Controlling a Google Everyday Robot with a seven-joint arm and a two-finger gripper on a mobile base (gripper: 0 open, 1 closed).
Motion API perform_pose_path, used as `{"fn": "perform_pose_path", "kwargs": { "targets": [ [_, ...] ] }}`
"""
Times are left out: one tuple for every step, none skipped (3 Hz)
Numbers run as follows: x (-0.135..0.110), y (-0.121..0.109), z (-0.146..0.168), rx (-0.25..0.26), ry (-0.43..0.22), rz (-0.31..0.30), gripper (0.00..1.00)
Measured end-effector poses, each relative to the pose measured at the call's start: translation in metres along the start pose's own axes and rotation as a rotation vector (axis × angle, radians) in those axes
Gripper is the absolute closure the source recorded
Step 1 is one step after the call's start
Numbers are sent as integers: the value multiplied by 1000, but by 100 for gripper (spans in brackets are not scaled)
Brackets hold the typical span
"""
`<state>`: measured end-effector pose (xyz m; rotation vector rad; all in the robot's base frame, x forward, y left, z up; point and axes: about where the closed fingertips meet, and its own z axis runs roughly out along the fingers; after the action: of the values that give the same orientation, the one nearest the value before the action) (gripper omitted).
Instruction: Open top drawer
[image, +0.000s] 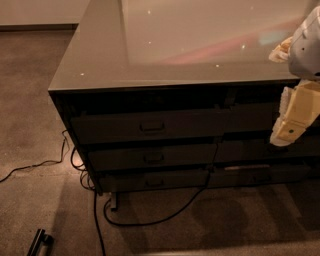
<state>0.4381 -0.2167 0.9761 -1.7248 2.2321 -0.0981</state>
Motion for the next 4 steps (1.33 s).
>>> {"fn": "perform_pose_path", "kwargs": {
  "targets": [
    [0,0,0,0,0,0,0],
    [-5,-6,15,-14,-33,-1,0],
    [-29,-6,58,-73,-104,-65,0],
    [-57,-7,101,-113,-155,-147,0]
  ]
}}
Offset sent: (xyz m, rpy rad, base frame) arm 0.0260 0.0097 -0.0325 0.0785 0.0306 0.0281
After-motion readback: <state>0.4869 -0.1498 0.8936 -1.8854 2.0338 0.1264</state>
